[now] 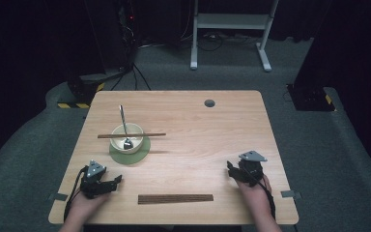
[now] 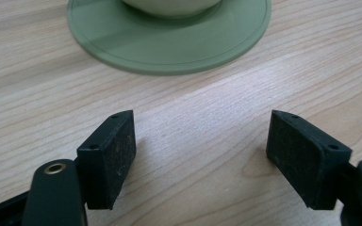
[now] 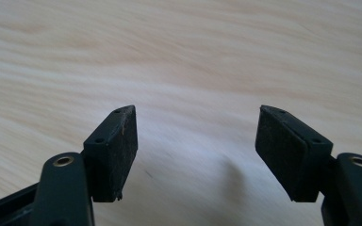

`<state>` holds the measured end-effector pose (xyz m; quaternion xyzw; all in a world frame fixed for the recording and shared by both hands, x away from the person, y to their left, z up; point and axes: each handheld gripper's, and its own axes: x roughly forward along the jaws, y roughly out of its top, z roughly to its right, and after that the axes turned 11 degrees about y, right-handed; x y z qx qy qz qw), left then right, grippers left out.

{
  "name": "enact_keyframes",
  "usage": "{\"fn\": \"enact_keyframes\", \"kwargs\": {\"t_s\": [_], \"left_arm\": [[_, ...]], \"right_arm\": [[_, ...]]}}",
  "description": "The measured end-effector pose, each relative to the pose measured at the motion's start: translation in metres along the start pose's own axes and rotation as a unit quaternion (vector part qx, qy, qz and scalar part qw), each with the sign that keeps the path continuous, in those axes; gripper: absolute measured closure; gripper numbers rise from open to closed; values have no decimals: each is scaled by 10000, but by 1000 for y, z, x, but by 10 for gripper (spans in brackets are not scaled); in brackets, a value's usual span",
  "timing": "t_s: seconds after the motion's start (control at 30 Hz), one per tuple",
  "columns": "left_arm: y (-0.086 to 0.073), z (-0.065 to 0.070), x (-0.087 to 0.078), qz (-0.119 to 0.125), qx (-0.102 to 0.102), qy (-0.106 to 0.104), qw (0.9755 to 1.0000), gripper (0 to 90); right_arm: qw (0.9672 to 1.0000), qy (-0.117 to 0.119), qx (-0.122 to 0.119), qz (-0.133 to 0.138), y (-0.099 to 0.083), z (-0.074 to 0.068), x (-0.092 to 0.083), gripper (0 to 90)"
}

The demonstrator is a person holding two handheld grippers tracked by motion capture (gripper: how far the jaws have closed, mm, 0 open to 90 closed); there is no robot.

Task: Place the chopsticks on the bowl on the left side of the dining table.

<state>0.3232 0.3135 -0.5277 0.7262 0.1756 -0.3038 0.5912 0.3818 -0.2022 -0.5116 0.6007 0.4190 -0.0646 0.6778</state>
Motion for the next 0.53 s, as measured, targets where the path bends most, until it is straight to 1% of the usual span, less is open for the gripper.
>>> {"fn": "enact_keyframes", "kwargs": {"t_s": [0.07, 0.1, 0.13, 0.17, 0.2, 0.23, 0.27, 0.3, 0.33, 0.43, 0.47, 0.5, 0.53], "left_arm": [[0, -1, 0, -39, 26, 28, 10000, 241], [1, 0, 1, -29, -46, 25, 10000, 234], [1, 0, 1, -52, 6, 24, 10000, 226], [1, 0, 1, -49, 23, 30, 10000, 219], [1, 0, 2, -54, 35, 27, 10000, 213], [1, 1, 2, -33, -45, -7, 10000, 210], [2, 0, 3, -41, 31, -9, 10000, 207], [2, 0, 3, -44, 38, -21, 10000, 205], [2, 1, 3, -51, -18, -70, 10000, 203], [3, 0, 4, -43, 45, -84, 9999, 198], [4, 0, 4, -80, 65, -115, 9999, 198], [4, 0, 5, -37, 35, -103, 9999, 198], [5, 0, 4, -94, 82, -147, 9998, 193]], "right_arm": [[10000, -52, -11, -47, -7, 5, -3, 296], [9999, -56, 68, -115, -11, 5, -3, 292], [9998, -33, 96, -196, -13, 6, -2, 287], [9993, 75, 276, -220, -13, 6, -2, 282], [9992, 105, 324, -226, -13, 6, -2, 278], [9991, 135, 323, -229, -13, 6, -2, 273], [9991, 131, 333, -234, -13, 6, -2, 273], [9993, 115, 281, -215, -13, 6, -1, 272], [9992, 124, 316, -233, -13, 6, -1, 269], [9993, 111, 288, -228, -12, 6, 0, 263], [9993, 111, 289, -222, -12, 6, 0, 262], [9992, 111, 292, -229, -12, 6, 0, 262], [9993, 109, 292, -228, -12, 6, 0, 261]]}}
